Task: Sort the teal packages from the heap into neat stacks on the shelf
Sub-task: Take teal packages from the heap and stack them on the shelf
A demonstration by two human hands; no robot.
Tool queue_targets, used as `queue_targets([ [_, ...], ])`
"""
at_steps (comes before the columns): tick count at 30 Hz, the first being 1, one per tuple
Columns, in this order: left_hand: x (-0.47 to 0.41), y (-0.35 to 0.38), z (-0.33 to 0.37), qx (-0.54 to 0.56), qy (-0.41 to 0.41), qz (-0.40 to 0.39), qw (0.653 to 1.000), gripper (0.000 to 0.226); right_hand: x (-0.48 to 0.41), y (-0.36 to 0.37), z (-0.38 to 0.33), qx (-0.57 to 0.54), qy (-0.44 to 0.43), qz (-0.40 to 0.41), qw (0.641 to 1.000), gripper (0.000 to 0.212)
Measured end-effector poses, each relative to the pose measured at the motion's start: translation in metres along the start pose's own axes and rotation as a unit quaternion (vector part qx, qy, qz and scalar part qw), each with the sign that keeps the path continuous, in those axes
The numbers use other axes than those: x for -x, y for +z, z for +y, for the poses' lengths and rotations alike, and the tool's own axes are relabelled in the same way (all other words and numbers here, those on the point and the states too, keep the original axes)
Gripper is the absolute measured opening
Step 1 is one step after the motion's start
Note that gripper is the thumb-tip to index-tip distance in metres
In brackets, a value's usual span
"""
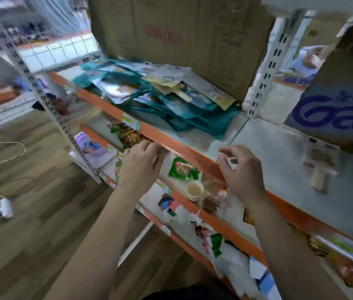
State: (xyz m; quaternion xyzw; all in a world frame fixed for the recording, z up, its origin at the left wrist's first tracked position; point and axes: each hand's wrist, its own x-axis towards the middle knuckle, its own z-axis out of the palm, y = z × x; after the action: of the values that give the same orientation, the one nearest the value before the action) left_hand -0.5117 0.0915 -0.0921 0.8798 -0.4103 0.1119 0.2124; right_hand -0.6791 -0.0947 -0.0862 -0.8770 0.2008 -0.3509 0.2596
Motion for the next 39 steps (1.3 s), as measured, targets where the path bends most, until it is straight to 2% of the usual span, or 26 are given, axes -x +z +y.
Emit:
queue_targets([
  [6,-0.023,-0.023,-0.076,0.014,-0.013,0.035,0.999,0.029,-0.044,0.053,-0.048,-0.009,0.002,0.001,1.000,0.014],
  [11,-0.049,-0.022,-0.117,0.037,-0.019,0.052,0.998,0.023,-0.096,0.087,-0.065,-0.016,-0.026,0.029,0.999,0.011],
  [19,-0.140,-0.031,-0.194,0.020,-0.025,0.059,0.998,0.044,-0.210,0.149,-0.081,-0.029,-0.096,0.063,0.993,0.016],
  [23,-0.183,-0.035,-0.226,0.010,-0.042,0.094,0.995,0.042,-0.259,0.177,-0.090,-0.037,-0.118,0.042,0.991,0.017],
  [32,-0.239,-0.021,-0.297,0.054,-0.090,0.077,0.991,0.039,-0.321,0.237,-0.104,-0.030,-0.096,-0.004,0.995,0.015],
  [36,-0.277,-0.013,-0.338,0.085,-0.088,0.062,0.991,0.030,-0.343,0.266,-0.112,-0.019,-0.079,0.004,0.997,0.013],
  [39,-0.307,-0.008,-0.371,0.098,-0.064,0.040,0.992,0.032,-0.360,0.292,-0.119,0.011,-0.065,0.010,0.998,0.012],
])
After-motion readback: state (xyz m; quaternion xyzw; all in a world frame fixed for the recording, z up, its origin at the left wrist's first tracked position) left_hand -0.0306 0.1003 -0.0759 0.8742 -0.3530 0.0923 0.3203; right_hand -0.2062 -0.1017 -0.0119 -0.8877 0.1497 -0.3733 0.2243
